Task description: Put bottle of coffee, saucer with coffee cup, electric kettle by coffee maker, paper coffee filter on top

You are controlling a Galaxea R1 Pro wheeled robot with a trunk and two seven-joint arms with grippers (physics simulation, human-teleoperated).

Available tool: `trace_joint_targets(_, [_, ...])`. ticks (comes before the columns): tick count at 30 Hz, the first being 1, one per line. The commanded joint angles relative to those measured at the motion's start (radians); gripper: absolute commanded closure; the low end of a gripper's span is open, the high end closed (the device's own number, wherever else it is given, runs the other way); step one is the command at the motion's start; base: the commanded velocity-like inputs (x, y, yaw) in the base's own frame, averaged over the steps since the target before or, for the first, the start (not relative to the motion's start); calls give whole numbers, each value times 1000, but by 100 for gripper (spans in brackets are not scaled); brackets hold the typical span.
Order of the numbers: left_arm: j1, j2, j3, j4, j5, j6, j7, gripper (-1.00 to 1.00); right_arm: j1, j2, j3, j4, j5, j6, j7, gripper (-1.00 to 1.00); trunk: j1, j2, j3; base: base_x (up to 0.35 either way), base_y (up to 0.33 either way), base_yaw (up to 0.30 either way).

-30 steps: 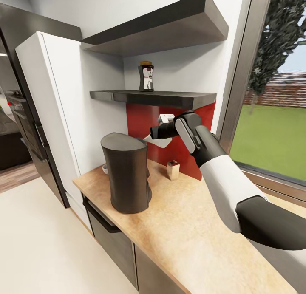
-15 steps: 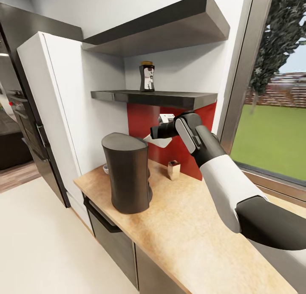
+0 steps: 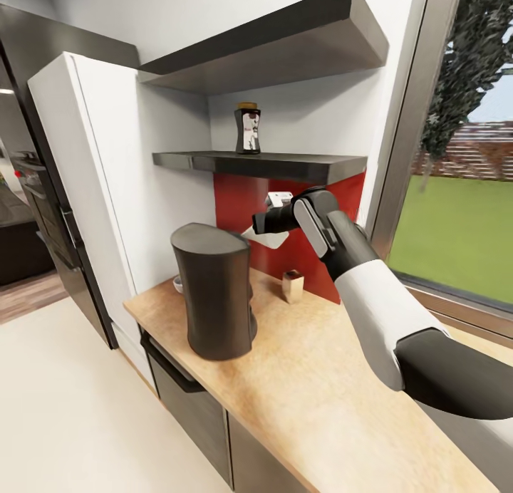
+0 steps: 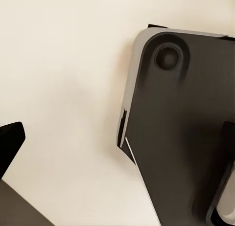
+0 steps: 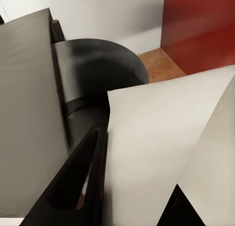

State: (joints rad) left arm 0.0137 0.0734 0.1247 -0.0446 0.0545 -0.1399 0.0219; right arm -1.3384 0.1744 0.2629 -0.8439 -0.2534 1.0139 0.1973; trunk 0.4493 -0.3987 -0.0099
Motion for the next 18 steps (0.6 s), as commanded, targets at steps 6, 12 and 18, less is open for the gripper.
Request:
trace_joint_targets(6, [0,-1,3,-1,6,-1,0,-100,-1,0,1,14,-1,3,-4,100,1,-1,-1,86,60,0])
trace_joint_targets(12, [0,-1,3,-1,6,-1,0,-100,-1,0,1,15,-3,3,-4,100,1,-1,-1,4,2,0])
trace_joint_targets(18, [0,-1,3,-1,7,-1,0,-100,-1,0,1,15,-3,3,-4,100,1,-1,-1,0,0,0])
